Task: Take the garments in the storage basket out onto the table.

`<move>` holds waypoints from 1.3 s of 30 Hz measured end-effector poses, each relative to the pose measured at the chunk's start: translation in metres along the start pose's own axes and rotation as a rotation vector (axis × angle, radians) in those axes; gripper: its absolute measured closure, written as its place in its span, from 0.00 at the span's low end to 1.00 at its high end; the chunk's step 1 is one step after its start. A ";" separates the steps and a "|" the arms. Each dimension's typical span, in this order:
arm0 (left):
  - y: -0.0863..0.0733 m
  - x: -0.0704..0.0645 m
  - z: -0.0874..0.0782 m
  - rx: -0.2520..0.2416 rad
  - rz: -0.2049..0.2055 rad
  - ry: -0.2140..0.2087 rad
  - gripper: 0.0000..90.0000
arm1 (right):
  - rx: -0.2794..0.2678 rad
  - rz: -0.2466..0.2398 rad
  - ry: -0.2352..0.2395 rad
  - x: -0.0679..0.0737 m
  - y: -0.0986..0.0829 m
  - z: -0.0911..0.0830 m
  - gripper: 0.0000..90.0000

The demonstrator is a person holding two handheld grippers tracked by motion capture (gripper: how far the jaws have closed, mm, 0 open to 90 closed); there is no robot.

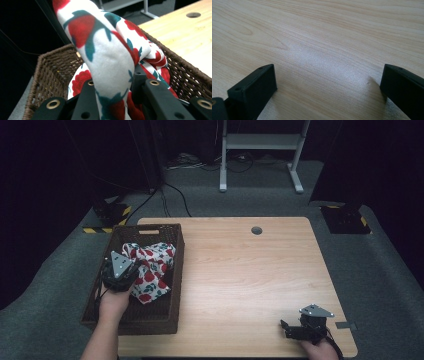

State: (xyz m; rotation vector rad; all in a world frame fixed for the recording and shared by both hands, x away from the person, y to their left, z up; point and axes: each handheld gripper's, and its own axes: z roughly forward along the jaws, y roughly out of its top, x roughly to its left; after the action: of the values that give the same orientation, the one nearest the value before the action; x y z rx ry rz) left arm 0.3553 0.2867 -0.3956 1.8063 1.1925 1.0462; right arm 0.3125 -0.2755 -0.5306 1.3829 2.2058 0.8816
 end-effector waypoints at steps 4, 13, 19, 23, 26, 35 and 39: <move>-0.002 0.002 -0.008 -0.074 -0.039 0.028 0.84 | 0.000 0.001 0.001 0.000 0.000 0.000 0.00; 0.002 0.002 -0.020 -0.208 -0.085 0.065 0.84 | 0.000 -0.002 -0.001 0.000 0.000 0.000 0.00; 0.011 0.002 -0.031 -0.306 -0.115 0.073 0.84 | 0.001 -0.002 -0.001 0.000 0.000 0.000 0.00; 0.016 -0.001 -0.037 -0.362 -0.113 0.082 0.84 | 0.001 -0.001 -0.001 0.000 0.000 0.000 0.00; 0.019 -0.003 -0.042 -0.402 -0.129 0.083 0.84 | 0.001 -0.002 -0.001 0.000 0.000 0.000 0.00; 0.031 -0.005 -0.056 -0.510 -0.161 0.090 0.84 | 0.001 -0.005 -0.002 0.000 0.000 0.000 0.00; 0.035 -0.004 -0.062 -0.552 -0.187 0.097 0.84 | 0.000 -0.005 -0.002 0.000 0.000 0.000 0.00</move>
State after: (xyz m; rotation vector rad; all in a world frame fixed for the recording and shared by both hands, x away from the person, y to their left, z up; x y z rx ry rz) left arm 0.3108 0.2797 -0.3400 1.2073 0.9803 1.2176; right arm 0.3126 -0.2753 -0.5307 1.3776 2.2073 0.8781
